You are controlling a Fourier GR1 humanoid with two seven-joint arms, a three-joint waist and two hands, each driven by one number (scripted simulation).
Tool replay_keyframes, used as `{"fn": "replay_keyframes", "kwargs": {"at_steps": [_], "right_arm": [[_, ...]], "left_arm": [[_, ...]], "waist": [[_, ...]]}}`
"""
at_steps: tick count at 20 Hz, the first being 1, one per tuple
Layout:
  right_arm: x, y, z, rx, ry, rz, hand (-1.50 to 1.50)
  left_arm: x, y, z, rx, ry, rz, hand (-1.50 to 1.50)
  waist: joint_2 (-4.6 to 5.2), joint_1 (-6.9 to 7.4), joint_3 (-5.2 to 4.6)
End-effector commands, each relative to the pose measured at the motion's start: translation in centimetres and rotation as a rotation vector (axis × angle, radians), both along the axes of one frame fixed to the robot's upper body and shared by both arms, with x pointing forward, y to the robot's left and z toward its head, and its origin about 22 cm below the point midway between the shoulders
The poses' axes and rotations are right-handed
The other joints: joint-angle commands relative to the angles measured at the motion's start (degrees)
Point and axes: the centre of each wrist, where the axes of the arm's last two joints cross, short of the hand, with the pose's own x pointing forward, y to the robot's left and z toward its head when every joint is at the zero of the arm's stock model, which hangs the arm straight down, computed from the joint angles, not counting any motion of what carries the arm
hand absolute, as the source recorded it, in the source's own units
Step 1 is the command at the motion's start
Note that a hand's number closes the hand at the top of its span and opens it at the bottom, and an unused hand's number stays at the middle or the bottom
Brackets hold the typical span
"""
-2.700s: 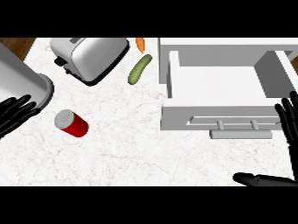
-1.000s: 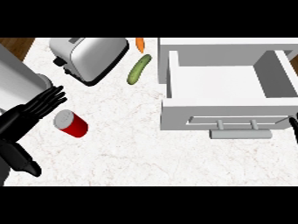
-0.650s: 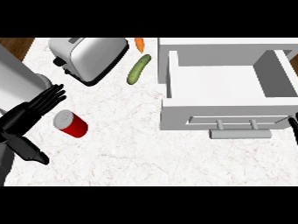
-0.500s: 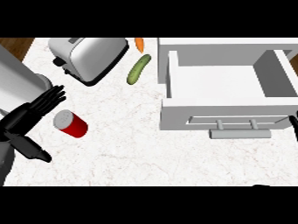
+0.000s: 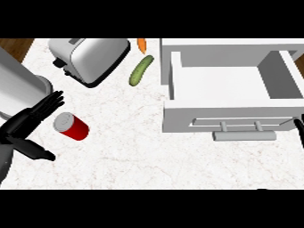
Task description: Pick up the can, place it into the drawer and close the drawer
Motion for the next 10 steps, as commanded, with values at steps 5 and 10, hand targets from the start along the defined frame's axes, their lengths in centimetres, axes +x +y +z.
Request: {"fn": "replay_keyframes", "kwargs": {"at_steps": [5, 10], "right_arm": [[1.3, -0.9, -0.9, 0.006, 0.001, 0.001, -1.5], [0.3, -0.5, 1.7, 0.017, -0.009, 0.005, -1.5]], "left_arm": [[-0.8, -0.4, -2.8, -0.079, -0.015, -0.093, -1.5], [-0.4, 1.7, -2.3, -0.092, 0.037, -0.048, -1.5]], "waist": [[0.09, -0.04, -0.01], [0.18, -0.54, -0.06]]}}
